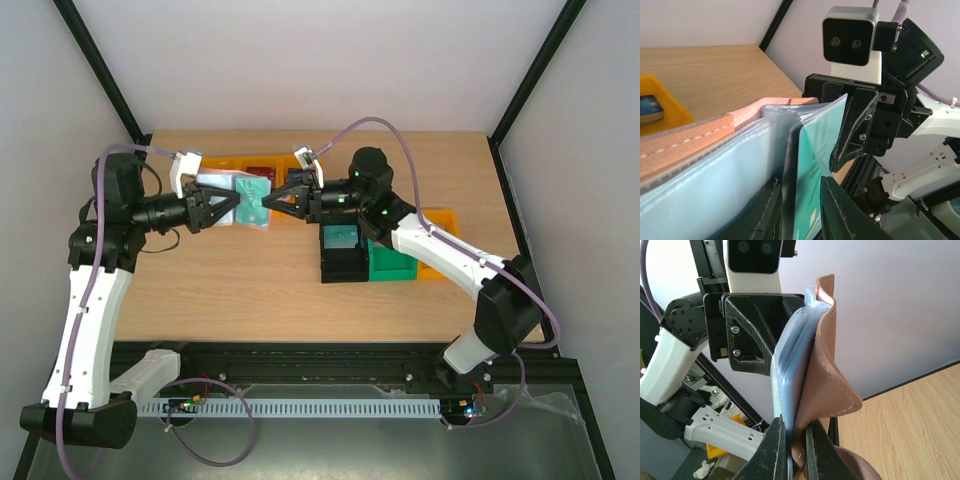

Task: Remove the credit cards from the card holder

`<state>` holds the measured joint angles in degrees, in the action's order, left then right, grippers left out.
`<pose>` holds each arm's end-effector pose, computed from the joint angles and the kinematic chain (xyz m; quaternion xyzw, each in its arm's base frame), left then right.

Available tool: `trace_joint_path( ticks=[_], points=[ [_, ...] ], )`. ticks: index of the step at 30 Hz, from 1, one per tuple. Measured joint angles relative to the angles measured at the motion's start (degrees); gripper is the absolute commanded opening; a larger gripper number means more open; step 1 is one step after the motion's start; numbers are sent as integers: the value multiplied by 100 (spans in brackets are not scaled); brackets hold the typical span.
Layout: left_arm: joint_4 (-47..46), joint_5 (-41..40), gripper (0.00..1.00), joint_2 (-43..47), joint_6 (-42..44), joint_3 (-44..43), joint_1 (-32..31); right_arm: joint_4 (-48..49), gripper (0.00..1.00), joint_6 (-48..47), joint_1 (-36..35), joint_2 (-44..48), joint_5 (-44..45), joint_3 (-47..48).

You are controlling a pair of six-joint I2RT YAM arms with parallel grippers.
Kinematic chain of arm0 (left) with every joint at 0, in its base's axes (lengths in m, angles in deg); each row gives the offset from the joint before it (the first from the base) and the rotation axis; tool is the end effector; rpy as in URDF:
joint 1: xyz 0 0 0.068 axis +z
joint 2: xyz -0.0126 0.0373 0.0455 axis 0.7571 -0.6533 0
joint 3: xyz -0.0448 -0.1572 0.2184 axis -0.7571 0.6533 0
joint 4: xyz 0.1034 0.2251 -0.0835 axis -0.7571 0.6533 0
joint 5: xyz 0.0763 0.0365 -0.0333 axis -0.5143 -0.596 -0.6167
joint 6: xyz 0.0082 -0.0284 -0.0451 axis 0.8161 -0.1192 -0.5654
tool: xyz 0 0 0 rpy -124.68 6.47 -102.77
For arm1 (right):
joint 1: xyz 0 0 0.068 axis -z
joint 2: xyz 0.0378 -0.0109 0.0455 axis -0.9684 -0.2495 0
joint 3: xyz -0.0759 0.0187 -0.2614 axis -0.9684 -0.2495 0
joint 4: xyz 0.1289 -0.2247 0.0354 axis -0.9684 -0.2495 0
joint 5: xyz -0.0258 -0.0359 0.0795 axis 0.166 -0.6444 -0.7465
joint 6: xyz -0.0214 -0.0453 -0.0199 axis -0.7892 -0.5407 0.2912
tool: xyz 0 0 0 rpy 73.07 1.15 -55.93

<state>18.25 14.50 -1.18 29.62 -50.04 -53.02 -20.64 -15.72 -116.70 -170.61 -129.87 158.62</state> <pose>0.1795 -0.0424 0.4255 0.2309 0.7358 -0.4638 0.4361 0.2446 0.2567 0.3742 -0.4449 0.5194 0.6698 0.2891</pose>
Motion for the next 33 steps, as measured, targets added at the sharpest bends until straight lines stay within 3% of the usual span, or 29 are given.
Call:
trace_joint_path(
  ticks=[9, 21, 25, 29, 33],
  points=[
    [0, -428, 10, -50, -11, -286, -11, 450, 2, 509, 79, -470, 31, 295],
    [20, -636, 19, -57, 155, -308, -26, 492, 2, 704, 74, -745, 138, 468],
    [63, -1027, 15, -57, 321, -299, -107, 450, 2, 695, 46, -756, 216, 476],
    [79, -1322, 2, -37, 452, -210, -116, 280, 2, 610, -22, -756, 374, 487],
    [94, -1438, 2, -35, 531, -192, -116, 173, 2, 546, -24, -756, 413, 505]
  ],
)
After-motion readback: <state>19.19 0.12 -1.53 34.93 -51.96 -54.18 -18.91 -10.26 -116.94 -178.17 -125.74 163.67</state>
